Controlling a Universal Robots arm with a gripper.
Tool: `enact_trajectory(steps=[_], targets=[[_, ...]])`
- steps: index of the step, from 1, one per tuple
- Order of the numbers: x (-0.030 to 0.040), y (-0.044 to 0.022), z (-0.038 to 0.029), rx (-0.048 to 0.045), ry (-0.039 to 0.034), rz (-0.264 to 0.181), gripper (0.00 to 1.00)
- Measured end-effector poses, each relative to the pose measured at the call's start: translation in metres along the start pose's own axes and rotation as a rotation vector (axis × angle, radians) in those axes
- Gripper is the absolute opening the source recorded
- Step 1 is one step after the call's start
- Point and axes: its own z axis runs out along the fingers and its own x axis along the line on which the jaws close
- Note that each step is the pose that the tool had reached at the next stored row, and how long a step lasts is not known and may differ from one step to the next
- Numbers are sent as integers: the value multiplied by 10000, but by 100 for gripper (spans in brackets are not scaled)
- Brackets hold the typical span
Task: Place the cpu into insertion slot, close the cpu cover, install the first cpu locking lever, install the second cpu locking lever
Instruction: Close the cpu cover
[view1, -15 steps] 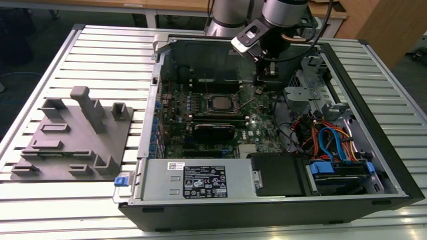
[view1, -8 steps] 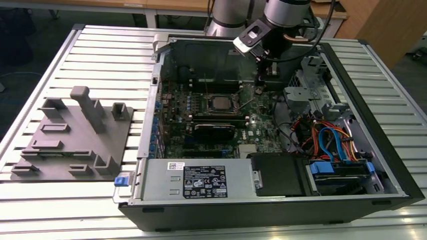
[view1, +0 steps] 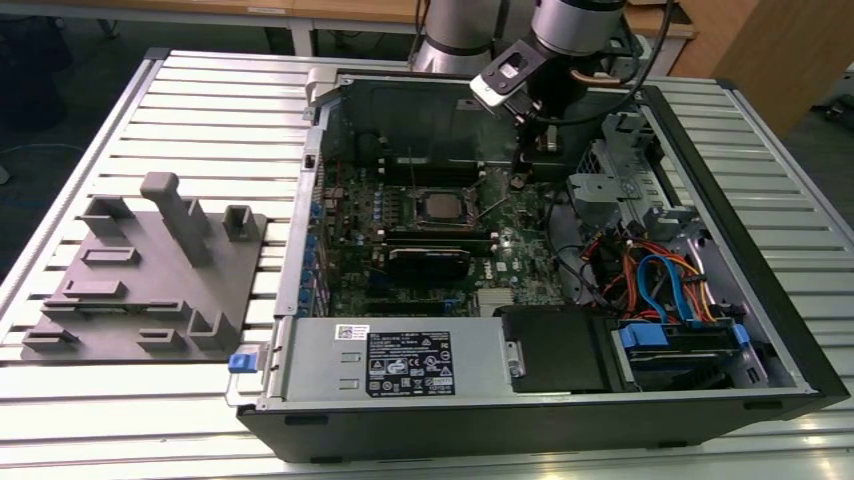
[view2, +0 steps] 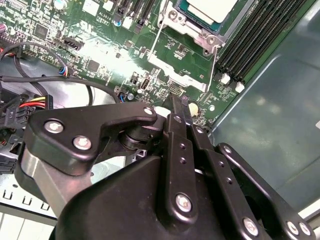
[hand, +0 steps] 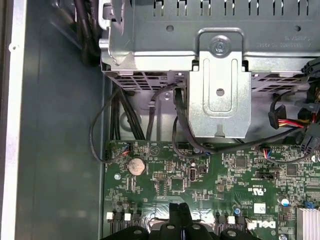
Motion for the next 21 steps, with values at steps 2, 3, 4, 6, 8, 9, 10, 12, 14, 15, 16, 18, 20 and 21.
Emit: enact_trajectory(steps=[2,3,4,6,8,9,10,12,14,15,16,18,20,21], targets=[[0,3,7,0,-7,1,11],[0,4,12,0,-11,1,11],[0,5,18,0,-17,1,11],[-1,6,32,0,-40,1,11],[-1,8,48,0,-62,1,11],[-1,9,57,-1,-72,0,11],[-2,10,66,0,-81,1,11],[-2,11,86,-1,-101,1,11],[-3,14,108,0,-112,1,11],[-3,14,121,-1,-117,1,11],[-3,15,132,-1,-124,1,11],[-4,16,159,-1,-137,1,11],[-5,16,184,-2,-154,1,11],[-5,17,197,-2,-162,1,11]])
